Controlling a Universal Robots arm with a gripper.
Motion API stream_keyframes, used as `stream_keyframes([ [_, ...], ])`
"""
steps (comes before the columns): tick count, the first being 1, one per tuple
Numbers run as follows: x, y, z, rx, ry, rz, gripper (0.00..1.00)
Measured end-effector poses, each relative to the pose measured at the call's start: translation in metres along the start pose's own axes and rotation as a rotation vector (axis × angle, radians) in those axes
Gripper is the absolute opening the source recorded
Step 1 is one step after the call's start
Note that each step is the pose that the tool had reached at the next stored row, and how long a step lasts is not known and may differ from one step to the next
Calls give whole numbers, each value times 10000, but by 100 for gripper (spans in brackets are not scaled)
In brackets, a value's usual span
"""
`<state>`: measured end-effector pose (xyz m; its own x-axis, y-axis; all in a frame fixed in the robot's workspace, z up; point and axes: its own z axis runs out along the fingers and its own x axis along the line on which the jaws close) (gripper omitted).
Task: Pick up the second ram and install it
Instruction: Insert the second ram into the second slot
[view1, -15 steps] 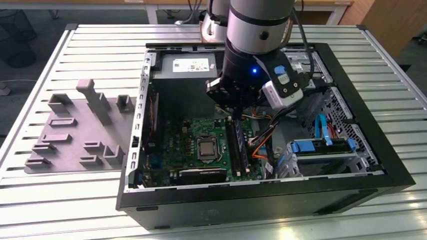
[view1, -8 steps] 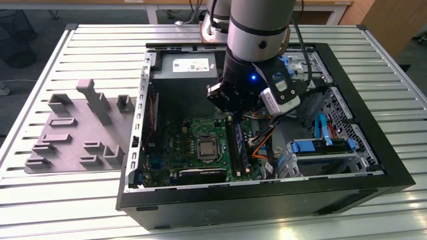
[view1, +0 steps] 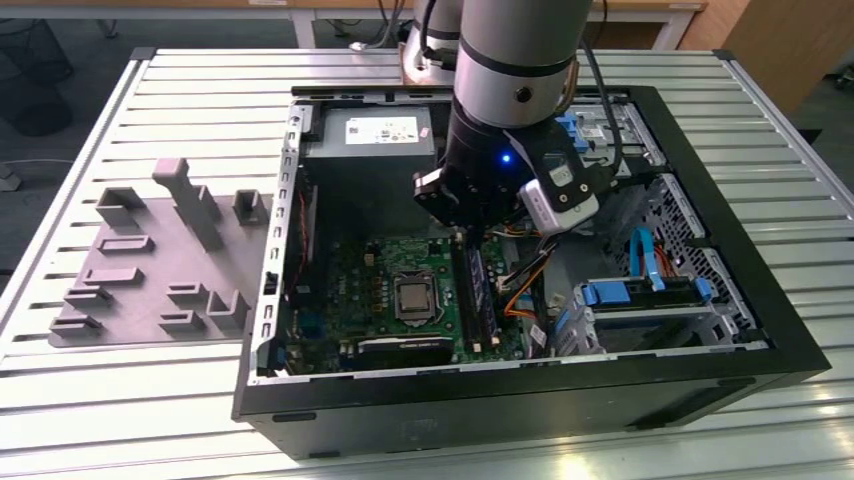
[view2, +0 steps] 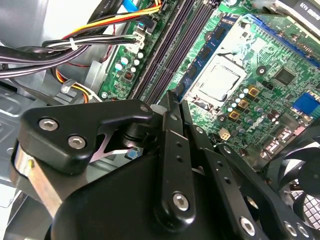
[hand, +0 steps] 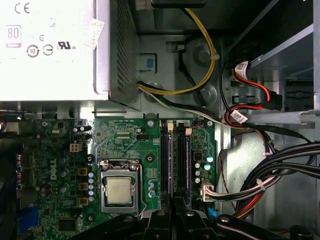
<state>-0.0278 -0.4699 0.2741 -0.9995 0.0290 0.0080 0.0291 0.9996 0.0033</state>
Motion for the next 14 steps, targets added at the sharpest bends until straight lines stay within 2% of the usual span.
stream_keyframes([
  [4,0,-10,4,-2,-1,0,14],
  [8,-7,-18,38,-1,0,0,14],
  [14,-21,-18,131,-1,0,1,14],
])
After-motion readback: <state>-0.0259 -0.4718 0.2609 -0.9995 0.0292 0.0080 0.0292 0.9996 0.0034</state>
